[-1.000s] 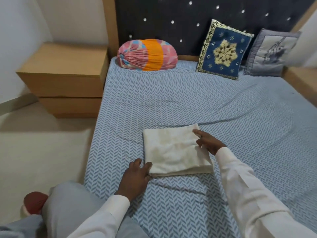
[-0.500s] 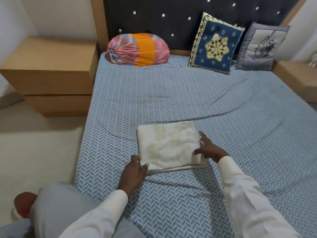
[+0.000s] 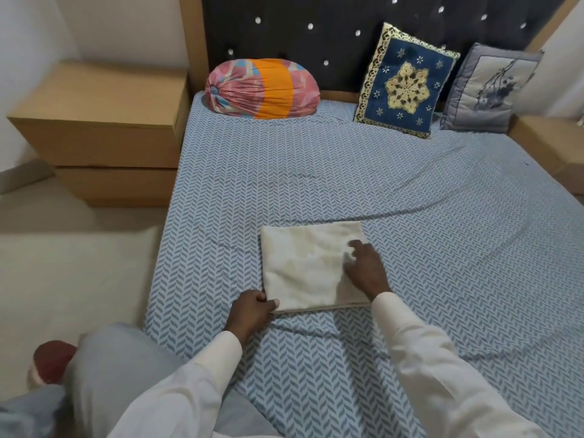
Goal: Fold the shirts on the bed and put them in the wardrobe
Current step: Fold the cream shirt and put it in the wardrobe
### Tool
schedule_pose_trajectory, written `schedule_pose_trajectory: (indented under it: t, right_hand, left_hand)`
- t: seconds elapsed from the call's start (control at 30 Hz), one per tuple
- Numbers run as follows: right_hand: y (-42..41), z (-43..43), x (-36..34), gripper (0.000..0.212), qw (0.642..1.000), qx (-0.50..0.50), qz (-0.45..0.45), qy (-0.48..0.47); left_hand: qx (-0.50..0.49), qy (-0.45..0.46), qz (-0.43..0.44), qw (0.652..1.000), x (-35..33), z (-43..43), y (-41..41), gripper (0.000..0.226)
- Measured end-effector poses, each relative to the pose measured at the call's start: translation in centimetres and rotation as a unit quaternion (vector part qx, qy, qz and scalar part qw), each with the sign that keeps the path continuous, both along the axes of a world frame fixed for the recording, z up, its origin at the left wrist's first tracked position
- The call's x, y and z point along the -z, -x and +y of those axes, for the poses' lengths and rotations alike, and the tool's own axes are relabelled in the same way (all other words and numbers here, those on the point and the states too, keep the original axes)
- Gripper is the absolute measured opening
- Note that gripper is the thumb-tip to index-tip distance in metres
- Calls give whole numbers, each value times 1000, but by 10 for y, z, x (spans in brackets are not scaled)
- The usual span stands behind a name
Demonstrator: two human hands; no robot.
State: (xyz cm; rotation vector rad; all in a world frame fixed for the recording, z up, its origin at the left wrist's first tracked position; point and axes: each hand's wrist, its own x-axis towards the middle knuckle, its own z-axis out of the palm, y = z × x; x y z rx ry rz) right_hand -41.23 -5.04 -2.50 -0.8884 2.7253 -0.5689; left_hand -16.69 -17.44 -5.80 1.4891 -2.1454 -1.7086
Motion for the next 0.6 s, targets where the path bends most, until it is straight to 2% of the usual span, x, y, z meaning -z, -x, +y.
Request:
schedule_pose_trajectory:
  t: [0.1,0.2,0.3,0.37,0.53,0.6]
  right_hand:
    - [-53,-51,-5,40,992,-116,-31,40]
    - [-102,-100,-7,59,979,-193,-7,-58]
    - [-121,-132,-4,58,973,-171,4,-153]
    - [-121,-142,-8,52,974,-144,-6,-174]
    - [-133,-173,-38,50,989,-113,-2,-95]
    - [-150,-194,-47,56,990,-124,-24,-64]
  left_hand:
    - [-23,-20,11,999,-2,2,0,42]
    - [-49,-83,37,995,-7,3,0,23]
    - [-42,-85,49,994,-15,3,0,14]
    - [-41,-92,68,993,-25,3,-2,11]
    - [-97,-193,189,958,-64,-33,-40,16]
    - [-145,-198,192,950,-73,-61,-64,16]
